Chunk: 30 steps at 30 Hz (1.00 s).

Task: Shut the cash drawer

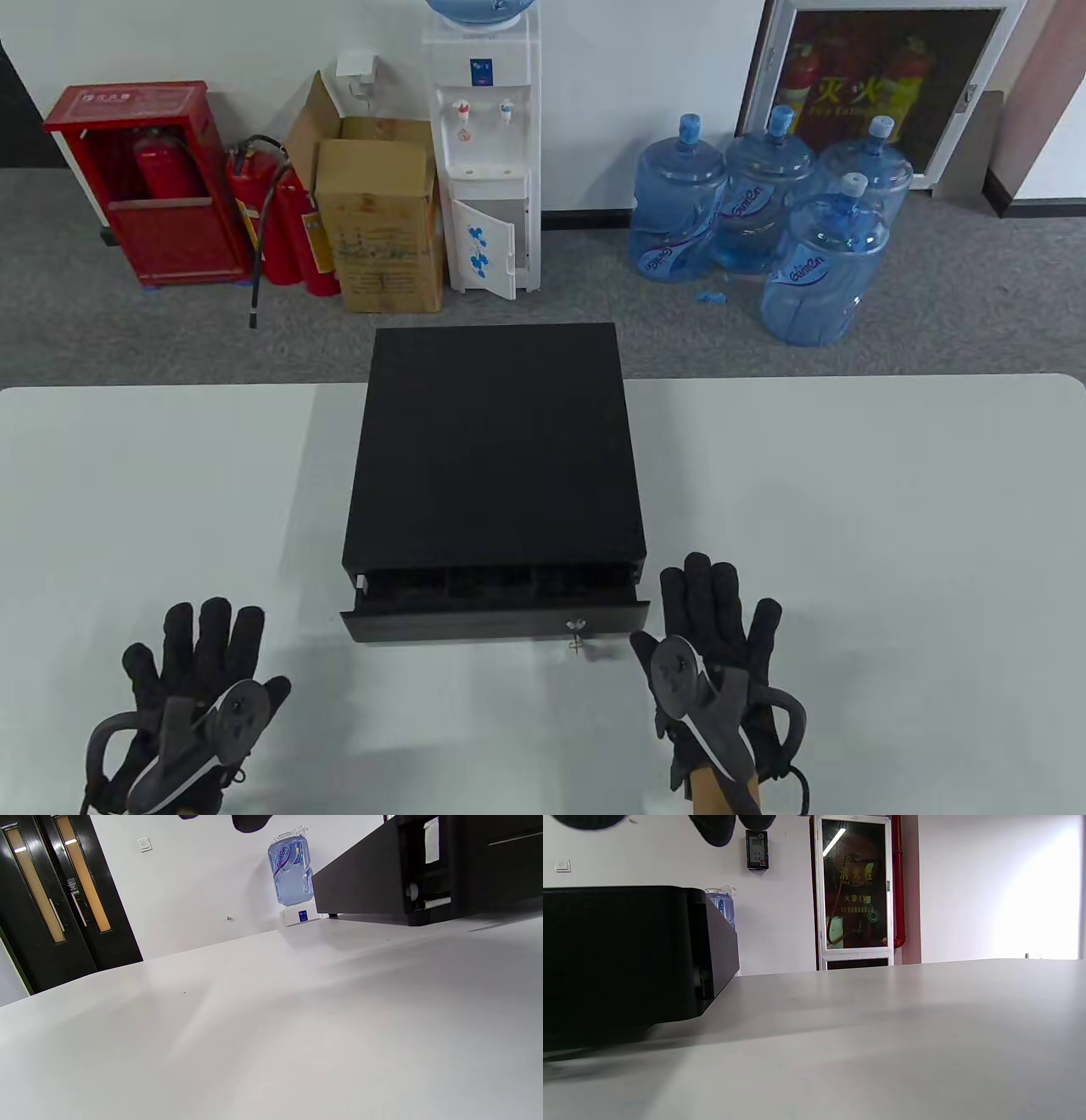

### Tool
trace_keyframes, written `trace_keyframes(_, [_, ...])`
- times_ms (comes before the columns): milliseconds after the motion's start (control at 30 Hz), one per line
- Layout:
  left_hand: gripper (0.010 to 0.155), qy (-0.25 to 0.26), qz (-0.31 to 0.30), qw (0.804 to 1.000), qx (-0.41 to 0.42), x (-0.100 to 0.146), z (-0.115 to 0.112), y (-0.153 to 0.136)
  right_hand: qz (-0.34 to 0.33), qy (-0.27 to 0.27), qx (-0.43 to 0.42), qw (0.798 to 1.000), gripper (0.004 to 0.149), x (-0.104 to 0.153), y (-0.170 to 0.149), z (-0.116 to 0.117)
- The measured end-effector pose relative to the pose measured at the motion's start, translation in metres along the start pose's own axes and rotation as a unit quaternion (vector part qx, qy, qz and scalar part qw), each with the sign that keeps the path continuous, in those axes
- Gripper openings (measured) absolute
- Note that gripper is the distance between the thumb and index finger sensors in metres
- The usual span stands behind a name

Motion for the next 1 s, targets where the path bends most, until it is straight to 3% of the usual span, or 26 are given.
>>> trace_keyframes(1000, [0.082,-0.001,0.002,1.0,0.014,0.0041,-0.0019,-0.0018,0.0,-0.001,-0.004,1.0,0.077,0.0,0.0004,0.0])
Point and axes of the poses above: the tracker on the back of each hand, its own y axis roughly to the thumb side, its own x axis roughly from the fingertips to the wrist, z = x × y, the point moved 4 cm from there along -x, roughly from the wrist to the fingertips, and after that the axes turned 3 degrees about x, right-handed, at the moved point
